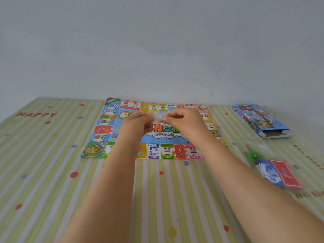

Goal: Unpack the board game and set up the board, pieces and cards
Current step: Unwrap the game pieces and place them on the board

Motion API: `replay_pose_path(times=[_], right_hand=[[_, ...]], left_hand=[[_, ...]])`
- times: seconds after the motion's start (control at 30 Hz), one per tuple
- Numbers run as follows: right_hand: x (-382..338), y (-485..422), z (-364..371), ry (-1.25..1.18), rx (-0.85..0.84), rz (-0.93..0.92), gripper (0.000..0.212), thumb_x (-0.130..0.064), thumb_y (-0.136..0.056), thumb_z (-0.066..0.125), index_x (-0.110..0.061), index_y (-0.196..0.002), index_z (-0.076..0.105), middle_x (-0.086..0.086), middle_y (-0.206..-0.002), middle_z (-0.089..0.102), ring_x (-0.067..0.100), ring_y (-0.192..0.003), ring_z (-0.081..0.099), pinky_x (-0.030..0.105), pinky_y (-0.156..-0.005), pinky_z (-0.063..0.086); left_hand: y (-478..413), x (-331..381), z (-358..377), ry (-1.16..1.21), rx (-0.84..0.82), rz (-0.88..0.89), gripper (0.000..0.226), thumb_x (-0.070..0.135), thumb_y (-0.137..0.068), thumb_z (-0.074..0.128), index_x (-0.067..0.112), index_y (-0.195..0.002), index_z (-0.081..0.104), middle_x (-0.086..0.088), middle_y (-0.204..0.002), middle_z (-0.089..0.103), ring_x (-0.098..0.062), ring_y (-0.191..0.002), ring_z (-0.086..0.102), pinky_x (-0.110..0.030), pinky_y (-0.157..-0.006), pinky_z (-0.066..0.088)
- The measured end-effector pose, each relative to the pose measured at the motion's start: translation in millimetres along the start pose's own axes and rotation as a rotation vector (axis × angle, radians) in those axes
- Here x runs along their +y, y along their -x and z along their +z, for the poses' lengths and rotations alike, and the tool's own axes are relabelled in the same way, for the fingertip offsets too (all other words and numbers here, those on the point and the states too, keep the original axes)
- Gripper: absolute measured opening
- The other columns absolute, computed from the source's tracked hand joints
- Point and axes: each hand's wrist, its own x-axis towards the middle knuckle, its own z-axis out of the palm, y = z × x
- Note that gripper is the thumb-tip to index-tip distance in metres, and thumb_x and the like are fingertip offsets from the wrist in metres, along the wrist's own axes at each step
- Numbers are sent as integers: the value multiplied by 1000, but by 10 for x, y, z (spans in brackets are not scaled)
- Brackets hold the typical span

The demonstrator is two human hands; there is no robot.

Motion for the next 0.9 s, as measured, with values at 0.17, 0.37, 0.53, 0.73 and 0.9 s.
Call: replay_pose_path(times=[0.17,0.37,0.53,0.73,0.9], right_hand=[[-5,-96,-27,-43,91,17,7,-31,-80,77,-24,-83,75,-12,-81,73,-2,-78,67,10,-71,49],[205,-293,92,248,38,78,18,-31,-83,74,-17,-94,75,-5,-94,72,9,-87,65,30,-82,51],[307,-401,200,480,-30,121,19,-33,-86,70,-19,-97,75,-2,-108,72,15,-93,64,38,-84,53],[303,-393,234,572,-46,121,21,-31,-91,65,-14,-98,74,4,-105,71,20,-93,64,35,-80,52],[312,-389,188,527,-7,121,27,-27,-94,59,-12,-114,69,5,-110,69,19,-92,62,33,-79,49]], left_hand=[[-33,-30,-90,13,262,79,15,4,-89,61,16,-81,64,-3,-74,62,-13,-66,58,-21,-69,55],[-71,-76,-161,9,416,125,13,3,-88,60,14,-92,67,0,-75,64,-11,-66,61,-19,-64,53],[-87,-127,-145,21,420,121,15,3,-87,60,16,-89,66,-2,-78,66,-14,-70,64,-23,-70,55],[-85,-126,-138,11,399,130,14,2,-87,60,14,-91,66,-3,-83,67,-15,-72,65,-24,-72,57],[-73,-103,-130,8,363,133,16,2,-86,61,17,-84,65,-3,-81,66,-16,-72,65,-27,-75,57]])
